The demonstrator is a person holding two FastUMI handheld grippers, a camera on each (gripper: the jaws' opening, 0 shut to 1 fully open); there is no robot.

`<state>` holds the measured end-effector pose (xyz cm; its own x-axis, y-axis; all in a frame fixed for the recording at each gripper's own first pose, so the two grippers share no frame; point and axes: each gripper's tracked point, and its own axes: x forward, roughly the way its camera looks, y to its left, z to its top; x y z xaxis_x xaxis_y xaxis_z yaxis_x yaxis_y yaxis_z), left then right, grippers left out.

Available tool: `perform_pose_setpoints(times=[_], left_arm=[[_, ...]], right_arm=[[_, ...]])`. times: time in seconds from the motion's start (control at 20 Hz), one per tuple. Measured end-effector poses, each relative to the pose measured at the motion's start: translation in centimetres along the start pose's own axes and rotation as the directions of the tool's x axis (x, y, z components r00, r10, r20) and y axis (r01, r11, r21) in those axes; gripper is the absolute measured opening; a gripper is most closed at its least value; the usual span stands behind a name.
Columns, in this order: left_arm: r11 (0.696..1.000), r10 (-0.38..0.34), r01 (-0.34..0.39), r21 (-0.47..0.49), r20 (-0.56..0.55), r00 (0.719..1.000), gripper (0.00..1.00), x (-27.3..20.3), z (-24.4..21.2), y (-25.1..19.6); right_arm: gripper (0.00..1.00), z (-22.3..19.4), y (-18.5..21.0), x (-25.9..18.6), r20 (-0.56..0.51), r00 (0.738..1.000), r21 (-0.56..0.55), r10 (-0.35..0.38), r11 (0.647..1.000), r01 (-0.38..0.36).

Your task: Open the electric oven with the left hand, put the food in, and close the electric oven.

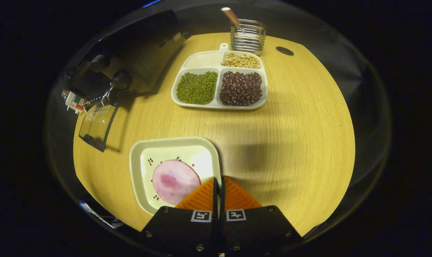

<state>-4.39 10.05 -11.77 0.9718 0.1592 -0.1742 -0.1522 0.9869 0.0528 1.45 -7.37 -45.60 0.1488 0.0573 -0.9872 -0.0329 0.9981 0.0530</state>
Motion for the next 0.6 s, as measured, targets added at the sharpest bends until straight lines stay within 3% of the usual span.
perform_pose_setpoints(times=[0.1, 0.2, 0.4, 0.5, 0.6], left_arm=[[1.000, -0.008, 0.008, 0.011, 0.005, 1.000, 0.99, -0.2, 0.4, -0.4], [1.000, -0.009, 0.009, 0.020, 0.009, 1.000, 0.98, -0.5, 0.8, -0.8], [1.000, -0.001, 0.001, 0.009, -0.002, 1.000, 0.99, -1.0, 0.9, -1.7], [1.000, 0.006, -0.005, 0.007, -0.010, 1.000, 0.94, -1.2, 0.9, -2.3], [1.000, 0.008, -0.008, 0.013, -0.018, 1.000, 0.99, -1.3, 0.9, -3.1]], right_arm=[[0.01, -0.8, 0.1, -0.1, -0.033, 0.999, 0.038, 0.037, 0.999, -0.036], [0.01, -1.0, 0.2, -0.2, -0.018, 0.992, 0.153, 0.122, 0.981, -0.118], [0.00, -1.5, -0.1, -0.6, 0.093, 0.940, 0.377, 0.328, 0.862, -0.338], [0.00, -1.7, 0.0, -0.6, 0.162, 0.907, 0.420, 0.389, 0.805, -0.420], [0.01, -1.9, -0.2, -0.7, 0.223, 0.878, 0.440, 0.423, 0.761, -0.478]])
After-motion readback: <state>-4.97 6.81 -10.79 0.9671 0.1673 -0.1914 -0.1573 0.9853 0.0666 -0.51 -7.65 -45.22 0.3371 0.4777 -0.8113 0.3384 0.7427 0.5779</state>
